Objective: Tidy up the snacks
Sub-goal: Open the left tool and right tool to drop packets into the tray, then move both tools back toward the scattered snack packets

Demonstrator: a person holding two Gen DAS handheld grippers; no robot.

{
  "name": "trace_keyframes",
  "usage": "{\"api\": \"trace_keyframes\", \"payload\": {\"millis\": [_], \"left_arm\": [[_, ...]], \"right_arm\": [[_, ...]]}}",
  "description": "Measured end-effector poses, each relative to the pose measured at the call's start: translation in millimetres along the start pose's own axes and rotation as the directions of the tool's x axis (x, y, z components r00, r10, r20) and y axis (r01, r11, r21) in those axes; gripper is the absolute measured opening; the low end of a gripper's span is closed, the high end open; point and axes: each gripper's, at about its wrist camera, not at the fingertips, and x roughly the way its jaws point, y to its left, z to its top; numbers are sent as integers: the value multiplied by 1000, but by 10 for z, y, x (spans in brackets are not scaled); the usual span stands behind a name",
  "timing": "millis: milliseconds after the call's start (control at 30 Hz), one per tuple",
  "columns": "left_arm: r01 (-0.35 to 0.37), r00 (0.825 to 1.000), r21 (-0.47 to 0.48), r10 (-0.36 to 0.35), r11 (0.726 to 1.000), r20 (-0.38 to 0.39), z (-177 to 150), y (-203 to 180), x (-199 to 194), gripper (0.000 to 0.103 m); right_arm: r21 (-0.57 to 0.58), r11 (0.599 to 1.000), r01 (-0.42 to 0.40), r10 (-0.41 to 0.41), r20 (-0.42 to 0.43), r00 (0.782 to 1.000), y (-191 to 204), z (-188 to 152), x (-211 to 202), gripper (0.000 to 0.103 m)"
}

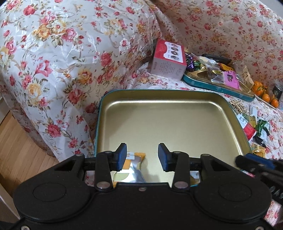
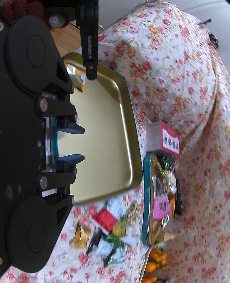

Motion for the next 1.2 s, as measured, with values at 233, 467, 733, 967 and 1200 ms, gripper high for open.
{"api": "trace_keyframes", "payload": {"millis": [233, 467, 733, 967, 1200], "left_arm": [[29, 998, 17, -30, 999, 47, -66, -59, -25, 49], [47, 989, 110, -62, 993, 136, -198, -271, -104, 49], [66, 985, 230, -100, 971, 138, -398, -752, -162, 49], [113, 975, 306, -166, 945, 150, -386, -1310, -387, 49], [175, 972, 356, -219, 918, 86, -291, -1878, -284, 49]], "right_arm": [[85, 991, 100, -104, 39, 994, -549, -101, -263, 31], [207, 948, 242, -254, 30, 967, -1210, -347, -467, 34], [277, 908, 313, -328, 7, 945, -1696, -557, -528, 34], [311, 899, 308, -325, 4, 946, -1898, -602, -440, 36], [343, 890, 298, -321, 9, 947, -2052, -634, -378, 36]]}}
